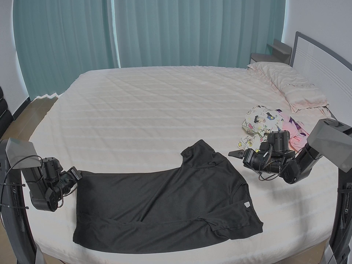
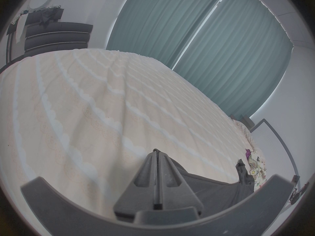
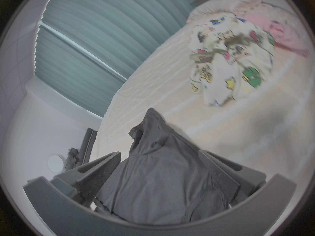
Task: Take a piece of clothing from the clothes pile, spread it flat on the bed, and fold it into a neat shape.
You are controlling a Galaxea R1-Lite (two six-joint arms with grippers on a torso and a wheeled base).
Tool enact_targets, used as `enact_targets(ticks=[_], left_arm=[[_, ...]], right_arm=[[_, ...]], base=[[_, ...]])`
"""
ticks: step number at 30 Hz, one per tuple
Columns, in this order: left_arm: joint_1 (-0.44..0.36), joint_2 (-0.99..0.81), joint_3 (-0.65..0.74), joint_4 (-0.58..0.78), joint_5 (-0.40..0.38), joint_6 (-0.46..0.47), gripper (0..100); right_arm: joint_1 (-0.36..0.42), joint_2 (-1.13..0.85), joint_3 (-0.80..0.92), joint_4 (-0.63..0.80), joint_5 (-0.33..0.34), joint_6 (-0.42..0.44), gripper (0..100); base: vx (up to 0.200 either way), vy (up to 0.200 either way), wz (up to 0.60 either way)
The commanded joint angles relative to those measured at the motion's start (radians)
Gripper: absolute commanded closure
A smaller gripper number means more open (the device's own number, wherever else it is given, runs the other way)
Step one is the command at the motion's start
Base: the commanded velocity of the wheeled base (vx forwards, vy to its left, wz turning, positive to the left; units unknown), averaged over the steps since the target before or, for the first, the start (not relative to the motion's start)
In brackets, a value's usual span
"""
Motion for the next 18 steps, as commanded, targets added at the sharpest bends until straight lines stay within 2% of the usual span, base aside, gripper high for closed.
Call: enact_targets(ticks=[1, 3, 11, 18], left_arm=[[0.01, 0.003, -0.001, -0.002, -0.001, -0.029, 100], [0.01, 0.001, -0.002, -0.002, -0.002, -0.054, 100], [0.008, -0.002, 0.008, -0.002, -0.008, -0.064, 100], [0.008, 0.001, 0.008, 0.0, -0.011, -0.067, 100]], right_arm=[[0.04, 0.134, -0.193, 0.081, -0.078, -0.121, 0], [0.04, 0.177, -0.24, 0.101, -0.104, -0.17, 0], [0.026, 0.283, -0.374, 0.122, -0.101, -0.3, 0], [0.031, 0.324, -0.47, 0.124, -0.086, -0.303, 0]], base=[[0.0, 0.0, 0.0], [0.0, 0.0, 0.0], [0.0, 0.0, 0.0], [0.0, 0.0, 0.0]])
